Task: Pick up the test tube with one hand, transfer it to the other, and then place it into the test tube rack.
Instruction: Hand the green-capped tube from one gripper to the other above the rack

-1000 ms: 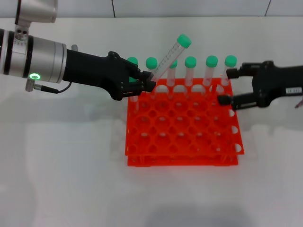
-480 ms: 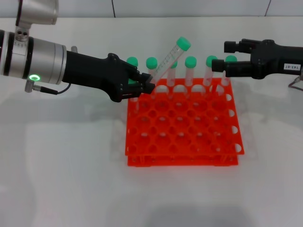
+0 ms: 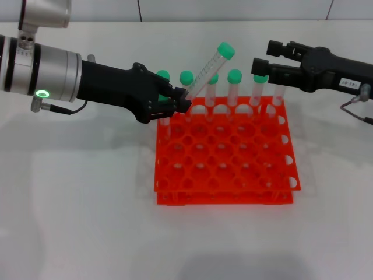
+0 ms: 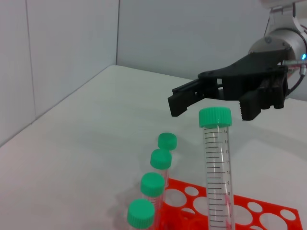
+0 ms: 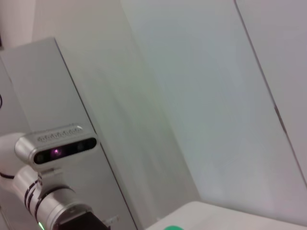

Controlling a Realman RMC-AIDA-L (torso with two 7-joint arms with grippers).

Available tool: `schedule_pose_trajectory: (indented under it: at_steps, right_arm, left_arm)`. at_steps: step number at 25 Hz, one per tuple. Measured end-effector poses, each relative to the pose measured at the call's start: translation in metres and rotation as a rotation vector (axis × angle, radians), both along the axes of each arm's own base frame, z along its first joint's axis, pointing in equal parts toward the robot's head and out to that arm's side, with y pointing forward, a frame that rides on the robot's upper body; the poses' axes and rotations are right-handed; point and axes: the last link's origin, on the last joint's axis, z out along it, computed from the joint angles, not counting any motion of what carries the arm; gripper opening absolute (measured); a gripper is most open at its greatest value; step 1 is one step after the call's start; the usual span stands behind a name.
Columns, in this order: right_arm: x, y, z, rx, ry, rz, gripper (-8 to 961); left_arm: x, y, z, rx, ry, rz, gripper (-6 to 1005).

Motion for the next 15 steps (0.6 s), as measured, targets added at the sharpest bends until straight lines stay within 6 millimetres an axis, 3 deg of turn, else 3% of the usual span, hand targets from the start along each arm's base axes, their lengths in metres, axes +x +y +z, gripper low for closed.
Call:
schedule_pose_trajectory:
  at_steps: [15]
  right_arm:
    - [-0.024,-0.007,-0.034,0.042,0.067,0.091,814]
  left_arm:
    - [0.002,0.001,-0.004,0.007,0.0,0.0,226]
